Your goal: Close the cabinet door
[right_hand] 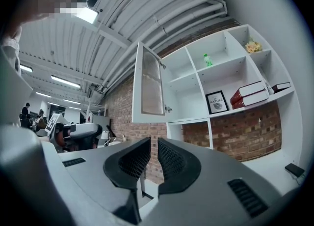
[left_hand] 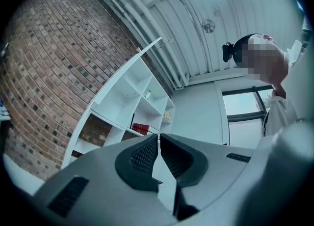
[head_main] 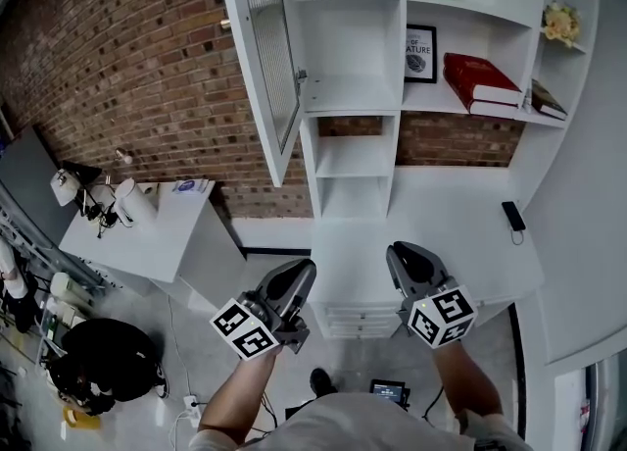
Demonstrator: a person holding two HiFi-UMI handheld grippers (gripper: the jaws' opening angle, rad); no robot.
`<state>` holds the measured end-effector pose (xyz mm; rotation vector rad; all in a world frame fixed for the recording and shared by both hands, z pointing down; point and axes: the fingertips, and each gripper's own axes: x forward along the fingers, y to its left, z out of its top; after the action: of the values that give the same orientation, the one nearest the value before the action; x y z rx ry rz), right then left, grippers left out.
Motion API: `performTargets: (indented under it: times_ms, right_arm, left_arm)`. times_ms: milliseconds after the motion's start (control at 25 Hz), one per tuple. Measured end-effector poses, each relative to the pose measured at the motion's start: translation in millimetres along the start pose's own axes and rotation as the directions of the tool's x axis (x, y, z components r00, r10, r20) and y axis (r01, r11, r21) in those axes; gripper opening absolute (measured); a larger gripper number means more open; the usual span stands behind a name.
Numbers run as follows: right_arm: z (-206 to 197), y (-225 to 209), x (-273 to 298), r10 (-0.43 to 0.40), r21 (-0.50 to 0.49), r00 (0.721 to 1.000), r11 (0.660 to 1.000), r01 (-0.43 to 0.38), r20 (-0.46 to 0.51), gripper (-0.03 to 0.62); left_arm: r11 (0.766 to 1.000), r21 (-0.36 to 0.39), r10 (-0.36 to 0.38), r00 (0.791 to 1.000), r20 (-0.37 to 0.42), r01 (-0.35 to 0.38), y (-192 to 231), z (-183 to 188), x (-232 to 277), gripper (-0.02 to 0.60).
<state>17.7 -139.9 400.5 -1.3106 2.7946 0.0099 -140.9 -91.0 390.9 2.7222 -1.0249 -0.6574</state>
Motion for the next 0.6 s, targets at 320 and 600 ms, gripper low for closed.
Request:
performTargets:
  times_ms: [320,600]
  right_arm:
    - [8.5,-10.1,51.3,-0.020,-0.016,1.000,1.000,0.020,0.004,0.063]
    - [12.5,-6.6,93.9,-0.018,-0.023,1.000,1.000,0.018,0.007,0.063]
  left_arm:
    - [0.999,-0.003,-0.037,0.999,0.009,0.037,44.5,20.5,19.8,0.009]
    - [0.998,0.008,-0.061,0.998,0.003,0.061,74.1,37.4,23.3,0.009]
